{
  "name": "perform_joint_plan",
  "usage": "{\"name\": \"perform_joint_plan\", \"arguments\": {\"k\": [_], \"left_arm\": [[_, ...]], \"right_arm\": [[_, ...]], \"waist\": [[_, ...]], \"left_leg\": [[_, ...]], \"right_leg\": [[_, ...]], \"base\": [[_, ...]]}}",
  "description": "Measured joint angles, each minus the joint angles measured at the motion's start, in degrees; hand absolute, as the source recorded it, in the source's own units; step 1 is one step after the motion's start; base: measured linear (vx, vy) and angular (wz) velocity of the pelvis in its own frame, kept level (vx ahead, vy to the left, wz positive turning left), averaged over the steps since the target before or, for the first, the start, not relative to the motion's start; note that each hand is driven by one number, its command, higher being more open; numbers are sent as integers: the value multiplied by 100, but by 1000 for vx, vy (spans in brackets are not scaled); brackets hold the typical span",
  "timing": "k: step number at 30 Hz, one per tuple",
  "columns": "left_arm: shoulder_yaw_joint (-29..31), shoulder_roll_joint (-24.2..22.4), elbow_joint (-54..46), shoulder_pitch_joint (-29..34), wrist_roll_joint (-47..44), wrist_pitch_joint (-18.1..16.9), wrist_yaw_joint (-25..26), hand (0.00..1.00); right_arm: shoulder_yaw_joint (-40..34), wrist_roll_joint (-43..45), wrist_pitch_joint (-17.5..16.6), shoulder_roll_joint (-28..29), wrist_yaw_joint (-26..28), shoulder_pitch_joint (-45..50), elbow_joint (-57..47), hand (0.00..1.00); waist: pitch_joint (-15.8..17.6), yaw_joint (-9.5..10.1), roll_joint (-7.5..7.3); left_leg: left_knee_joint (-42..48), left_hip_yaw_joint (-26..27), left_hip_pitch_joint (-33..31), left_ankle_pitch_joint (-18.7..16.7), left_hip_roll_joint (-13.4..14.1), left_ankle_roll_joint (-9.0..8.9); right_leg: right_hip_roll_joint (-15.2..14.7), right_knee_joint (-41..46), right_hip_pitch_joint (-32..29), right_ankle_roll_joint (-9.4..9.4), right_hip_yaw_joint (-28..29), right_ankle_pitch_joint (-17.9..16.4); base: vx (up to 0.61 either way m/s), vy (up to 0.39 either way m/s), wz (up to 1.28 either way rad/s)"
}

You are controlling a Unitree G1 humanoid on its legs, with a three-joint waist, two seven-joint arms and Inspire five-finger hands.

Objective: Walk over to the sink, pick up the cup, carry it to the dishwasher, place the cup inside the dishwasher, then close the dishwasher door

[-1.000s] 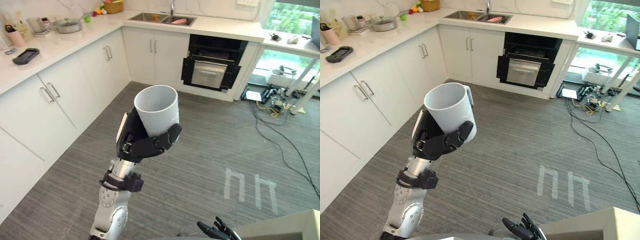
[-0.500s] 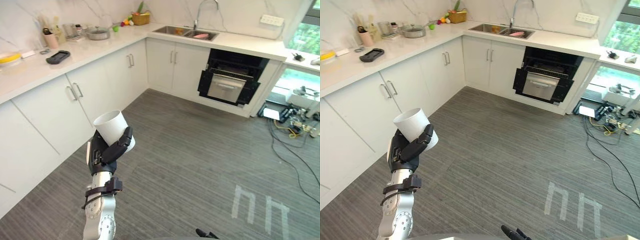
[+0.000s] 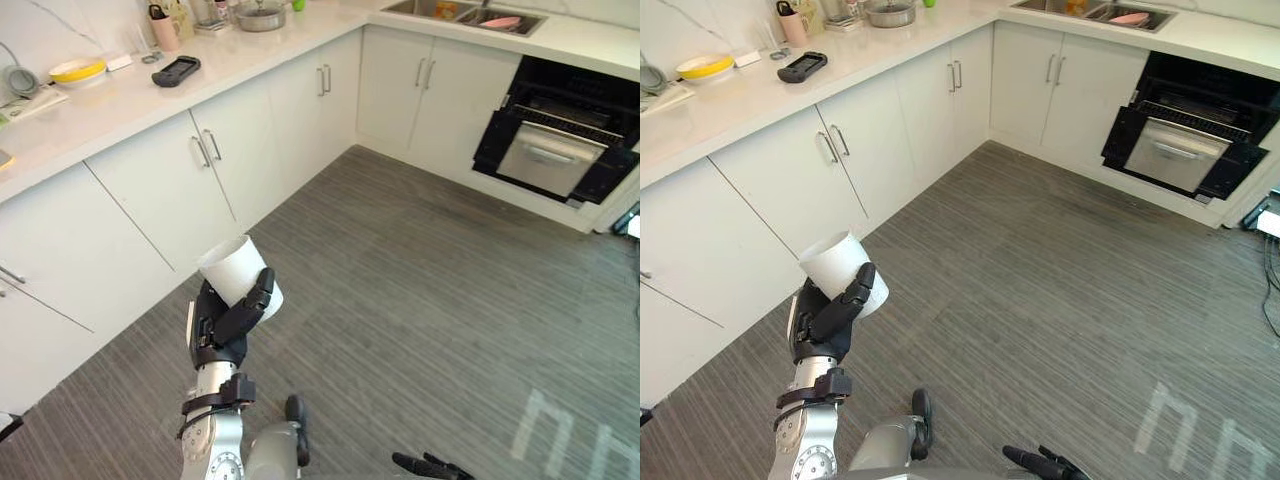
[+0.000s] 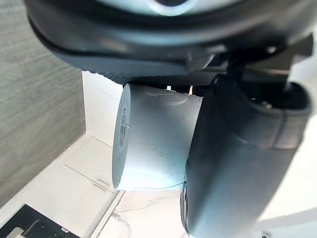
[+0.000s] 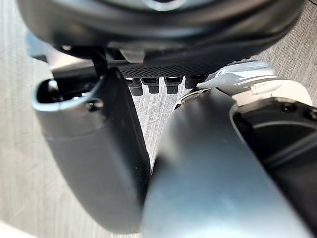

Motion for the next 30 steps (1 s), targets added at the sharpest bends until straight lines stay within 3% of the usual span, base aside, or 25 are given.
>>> {"name": "perform_joint_plan", "arguments": {"k": [3,4,5,6,8,9,11,13,14,15,16,17,18,19,20,21,22,23,24,25,26,28,29,30], "left_arm": [[-59,59,76,-342,-81,168,-80,0],[-163,110,66,-504,-77,246,-99,0],[-326,177,21,-611,-70,293,-135,0],[-509,257,2,-665,-22,307,-163,0],[-730,290,2,-648,51,312,-179,0],[-891,292,4,-667,162,306,-183,0],[-952,295,54,-734,236,311,-189,0],[-958,313,108,-825,264,361,-155,0],[-964,349,108,-845,263,379,-146,0],[-981,406,108,-854,263,388,-143,0],[-1051,482,108,-848,263,398,-140,0],[-1095,522,107,-829,267,399,-140,0],[-1164,577,122,-732,335,400,-136,0],[-1212,534,128,-538,474,402,-132,0],[-1251,511,129,-480,485,407,-130,0],[-1287,514,120,-498,490,408,-139,0],[-1320,507,108,-560,497,408,-155,0],[-1312,464,107,-594,499,419,-196,0],[-1304,418,87,-586,498,436,-243,0],[-1291,340,8,-599,524,443,-383,0],[-1291,226,-4,-511,547,478,-477,0],[-1260,220,-118,-315,567,524,-641,0],[-1257,267,-151,-136,593,524,-741,0],[-1260,285,-155,-37,595,522,-793,0]], "right_arm": [[-358,0,-16,110,-54,64,-70,100],[-469,-1,-21,127,-89,87,-160,100],[-571,5,-66,154,-122,125,-272,100],[-592,39,-144,162,-166,130,-362,100],[-571,65,-159,232,-214,161,-436,100],[-537,65,-281,368,-296,172,-498,100],[-527,115,-416,590,-409,145,-557,100],[-537,346,-468,645,-591,118,-850,100],[-522,353,-492,669,-765,140,-997,100],[-515,353,-538,739,-1018,182,-1130,100],[-484,353,-627,822,-1369,287,-1331,100],[-420,353,-668,846,-1528,348,-1423,100],[-282,342,-690,846,-1775,460,-1582,100],[-302,339,-706,811,-1949,519,-1727,100],[-300,334,-729,788,-2048,494,-1845,100],[-297,332,-810,797,-2213,494,-2046,100],[-264,332,-924,893,-2364,501,-2344,100],[-268,328,-1040,1024,-2488,517,-2707,100],[-271,325,-1085,1069,-2537,549,-2928,100],[-293,308,-1208,1125,-2625,680,-3460,100],[-280,254,-1233,1082,-2675,737,-3830,100],[-191,206,-1397,1086,-2690,700,-4279,100],[-129,143,-1567,1140,-2648,727,-4412,100],[-127,94,-1641,1156,-2643,745,-4439,100]], "waist": [[-178,-67,-124],[-261,-80,-188],[-295,-125,-236],[-317,-258,-229],[-387,-342,-133],[-400,-366,-84],[-372,-393,-34],[-239,-582,175],[-213,-635,219],[-211,-672,218],[-208,-682,178],[-219,-683,106],[-246,-686,-5],[-327,-680,166],[-340,-675,261],[-358,-661,402],[-361,-662,413],[-338,-642,478],[-309,-644,524],[-241,-682,385],[-312,-609,529],[-306,-458,534],[-296,-360,474],[-326,-345,469]], "left_leg": [[331,93,280,-600,-311,250],[163,101,576,-732,-489,329],[-187,6,964,-766,-704,379],[-532,-166,1367,-786,-829,409],[-1046,-370,1891,-752,-821,412],[-1479,-459,2341,-688,-748,372],[-1777,-487,2684,-700,-618,287],[-1861,-470,2951,-851,-284,28],[-1862,-384,3025,-934,-163,-111],[-1894,-297,3148,-1018,-87,-244],[-2001,-139,3419,-1119,-64,-396],[-2037,-79,3580,-1178,-107,-482],[-2044,26,3952,-1299,-229,-624],[-1957,236,4191,-1368,-114,-716],[-1815,314,4199,-1383,3,-702],[-1451,449,4134,-1377,157,-697],[-801,566,3946,-1316,369,-673],[-24,648,3795,-1126,684,-602],[450,645,3724,-1037,863,-619],[1720,474,3427,-654,1031,-709],[3120,139,2790,-65,1291,-796],[4614,79,1791,-127,1489,-588],[4719,100,1287,-307,1418,-336],[4571,121,1064,-387,1393,-222]], "right_leg": [[-500,1462,-317,23,53,202],[-778,2414,-660,-211,46,623],[-1081,3388,-1011,-661,15,1233],[-1156,4347,-1367,-743,-9,1215],[-904,4906,-1787,-779,-16,994],[-548,4838,-2196,-770,-171,657],[-121,4369,-2672,-766,-358,245],[590,2710,-3171,-770,-687,162],[846,1790,-3327,-759,-742,405],[1053,804,-3430,-746,-736,875],[1170,-189,-3494,-699,-706,1542],[1149,-508,-3512,-674,-669,1795],[1050,-425,-3528,-983,-663,2460],[1149,-101,-3516,-1510,-720,2849],[1286,9,-3517,-1751,-702,2702],[1441,155,-3499,-1819,-679,2444],[1564,335,-3458,-1850,-725,2107],[1535,743,-3336,-1713,-1095,1494],[1432,1244,-3329,-1741,-1198,1170],[1328,1931,-3212,-1821,-982,614],[1594,1901,-3035,-1869,-877,429],[1962,1409,-2590,-1879,-535,407],[2053,730,-2039,-1708,-427,367],[2034,483,-1785,-1390,-460,234]], "base": [[528,329,7],[462,288,14],[624,347,41],[431,202,49],[425,136,42],[438,66,22],[464,-2,5],[531,-59,4],[396,-54,-3],[520,-92,-10],[428,-93,-10],[550,-122,-20],[720,-148,-46],[611,-123,-57],[607,-156,-61],[411,-178,-50],[635,-259,-61],[538,-192,-54],[615,-59,-41],[662,-75,-45],[542,-60,-51],[502,-158,-95],[550,-137,-98],[499,-39,-97]]}}
